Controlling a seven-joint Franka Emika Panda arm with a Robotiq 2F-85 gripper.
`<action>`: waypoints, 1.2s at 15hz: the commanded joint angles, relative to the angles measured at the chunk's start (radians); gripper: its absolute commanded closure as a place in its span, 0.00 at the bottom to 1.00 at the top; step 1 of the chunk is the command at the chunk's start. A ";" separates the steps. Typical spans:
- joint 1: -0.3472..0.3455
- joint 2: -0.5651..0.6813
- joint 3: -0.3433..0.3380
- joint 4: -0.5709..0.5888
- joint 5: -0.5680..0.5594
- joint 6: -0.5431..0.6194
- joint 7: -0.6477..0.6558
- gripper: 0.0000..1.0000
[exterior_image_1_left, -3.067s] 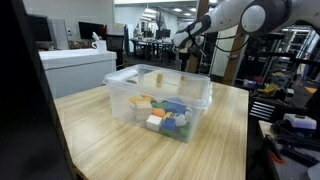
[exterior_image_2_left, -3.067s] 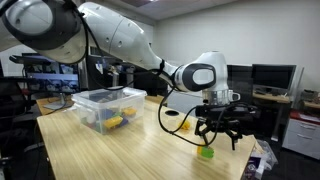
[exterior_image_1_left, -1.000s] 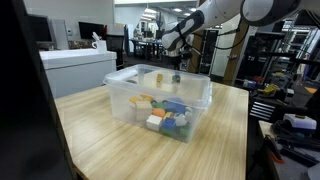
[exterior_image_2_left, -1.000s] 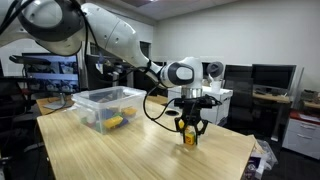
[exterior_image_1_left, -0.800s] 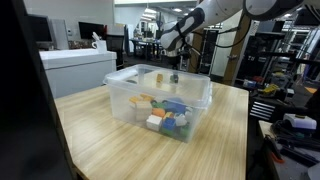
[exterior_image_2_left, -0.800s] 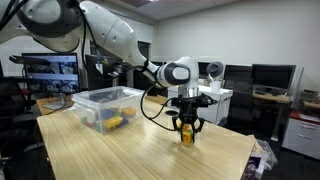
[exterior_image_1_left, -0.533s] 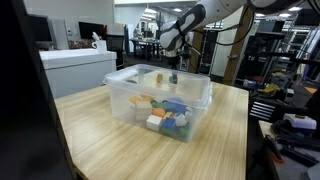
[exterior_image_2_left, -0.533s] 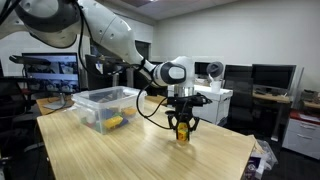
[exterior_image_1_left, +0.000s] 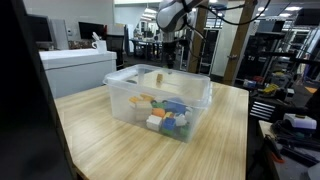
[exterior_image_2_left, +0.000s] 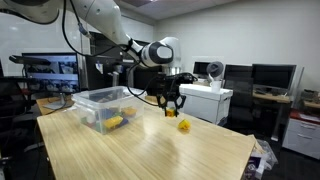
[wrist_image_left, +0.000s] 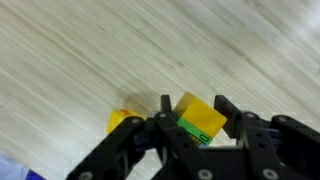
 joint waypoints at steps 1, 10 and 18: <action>0.000 -0.186 0.060 -0.157 -0.013 -0.006 -0.044 0.77; 0.086 -0.637 0.146 -0.621 0.041 0.033 -0.330 0.77; 0.192 -0.790 0.089 -0.805 0.085 0.023 -0.492 0.12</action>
